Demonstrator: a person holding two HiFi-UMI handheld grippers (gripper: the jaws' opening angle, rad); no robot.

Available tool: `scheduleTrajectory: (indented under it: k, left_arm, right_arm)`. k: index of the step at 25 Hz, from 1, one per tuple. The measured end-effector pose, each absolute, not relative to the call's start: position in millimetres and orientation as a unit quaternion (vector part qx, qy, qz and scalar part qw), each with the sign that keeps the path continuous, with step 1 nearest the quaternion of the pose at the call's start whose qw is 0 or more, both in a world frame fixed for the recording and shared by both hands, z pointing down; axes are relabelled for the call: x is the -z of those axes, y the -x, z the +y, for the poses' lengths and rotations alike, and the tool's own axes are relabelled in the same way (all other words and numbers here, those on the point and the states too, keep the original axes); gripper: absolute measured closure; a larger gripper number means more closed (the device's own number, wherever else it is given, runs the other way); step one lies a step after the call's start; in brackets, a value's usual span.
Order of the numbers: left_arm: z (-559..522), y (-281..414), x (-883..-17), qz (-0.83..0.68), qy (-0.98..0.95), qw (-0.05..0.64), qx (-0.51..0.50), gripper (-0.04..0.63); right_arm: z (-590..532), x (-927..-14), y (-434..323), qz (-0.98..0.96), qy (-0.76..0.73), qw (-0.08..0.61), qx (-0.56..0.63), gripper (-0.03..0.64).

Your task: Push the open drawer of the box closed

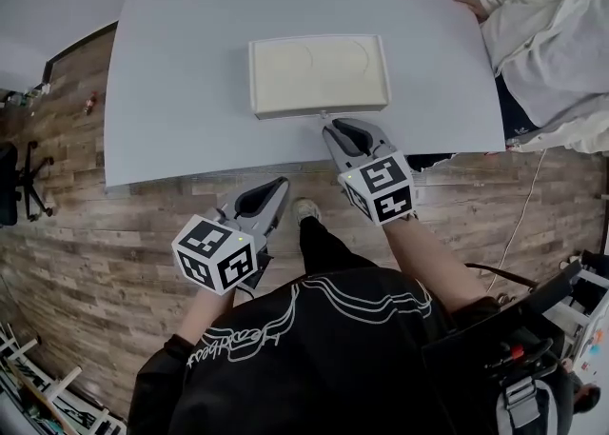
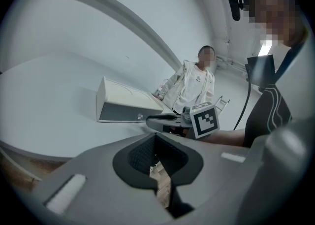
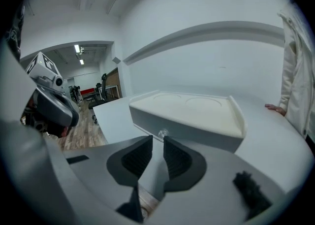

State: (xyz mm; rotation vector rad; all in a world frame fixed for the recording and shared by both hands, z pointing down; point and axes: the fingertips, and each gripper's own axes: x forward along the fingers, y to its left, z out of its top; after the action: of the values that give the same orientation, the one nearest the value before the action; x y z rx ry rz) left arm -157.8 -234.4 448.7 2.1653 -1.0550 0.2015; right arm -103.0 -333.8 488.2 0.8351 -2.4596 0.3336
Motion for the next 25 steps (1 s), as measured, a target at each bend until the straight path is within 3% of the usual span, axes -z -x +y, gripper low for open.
scheduleTrajectory:
  k: [15, 25]
  left_arm:
    - [-168, 94, -377, -0.370, -0.888, 0.267, -0.062, 0.589]
    - [-133, 63, -348, -0.352, -0.905, 0.231, -0.056, 0.589]
  right_arm:
    - [-213, -384, 47, -0.940, -0.291, 0.106, -0.145, 0.583]
    - [-154, -350, 19, -0.945, -0.287, 0.072, -0.139, 0.606]
